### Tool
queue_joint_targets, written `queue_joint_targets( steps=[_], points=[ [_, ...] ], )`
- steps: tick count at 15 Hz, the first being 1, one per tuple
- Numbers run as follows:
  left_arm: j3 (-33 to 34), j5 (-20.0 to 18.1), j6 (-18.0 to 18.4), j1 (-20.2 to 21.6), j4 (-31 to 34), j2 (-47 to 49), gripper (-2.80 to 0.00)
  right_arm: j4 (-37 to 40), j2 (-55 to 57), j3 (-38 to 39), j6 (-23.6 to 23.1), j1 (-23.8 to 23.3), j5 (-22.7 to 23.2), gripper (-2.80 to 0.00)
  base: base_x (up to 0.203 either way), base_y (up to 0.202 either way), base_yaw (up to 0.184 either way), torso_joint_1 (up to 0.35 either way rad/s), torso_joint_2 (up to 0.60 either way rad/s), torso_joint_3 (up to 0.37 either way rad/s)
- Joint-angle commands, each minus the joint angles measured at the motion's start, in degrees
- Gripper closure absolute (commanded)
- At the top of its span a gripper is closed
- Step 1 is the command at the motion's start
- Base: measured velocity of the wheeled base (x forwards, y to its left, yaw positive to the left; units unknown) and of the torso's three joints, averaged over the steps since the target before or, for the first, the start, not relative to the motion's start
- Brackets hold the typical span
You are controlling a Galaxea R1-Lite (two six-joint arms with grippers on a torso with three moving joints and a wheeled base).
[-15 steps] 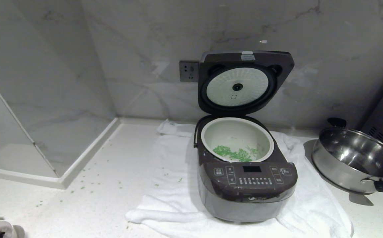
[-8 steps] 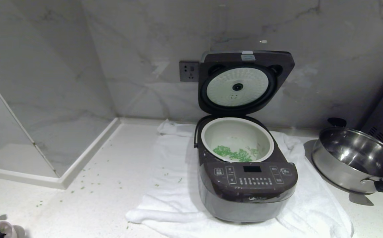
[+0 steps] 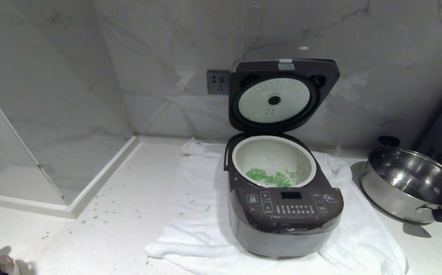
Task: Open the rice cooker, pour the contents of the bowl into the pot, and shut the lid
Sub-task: Pick up the bowl on the table
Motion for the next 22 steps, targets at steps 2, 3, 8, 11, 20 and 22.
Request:
queue_joint_targets(
  steps=[2, 3, 8, 11, 20, 22],
  points=[
    [0.16, 0.05, 0.08, -0.26, 0.12, 0.19, 0.00, -0.02, -0.04, 0.01, 0.03, 0.05, 0.00, 0.00, 0.000, 0.000, 0.000, 0.000, 0.00, 0.000],
    [0.24, 0.10, 0.08, -0.44, 0.12, 0.18, 0.00, -0.02, 0.05, 0.01, -0.04, -0.02, 0.00, 0.00, 0.000, 0.000, 0.000, 0.000, 0.00, 0.000],
    [1.50, 0.28, 0.16, -0.70, 0.12, -0.61, 0.00, -0.02, -0.01, 0.01, -0.01, -0.02, 0.00, 0.00, 0.000, 0.000, 0.000, 0.000, 0.00, 0.000],
    [2.23, 0.19, 0.16, -0.79, 0.12, -1.27, 0.00, -0.02, 0.05, 0.01, -0.04, 0.00, 0.00, 0.00, 0.000, 0.000, 0.000, 0.000, 0.00, 0.000],
    [3.92, -0.61, -3.22, -5.75, 0.28, -3.65, 0.00, -0.02, 0.05, 0.01, 0.02, 0.06, 0.00, 0.00, 0.000, 0.000, 0.000, 0.000, 0.00, 0.000],
    [3.94, -0.69, -4.33, -7.38, 0.46, -3.69, 0.00, -0.02, 0.05, 0.01, -0.02, 0.00, 0.00, 0.00, 0.000, 0.000, 0.000, 0.000, 0.00, 0.000]
  ],
)
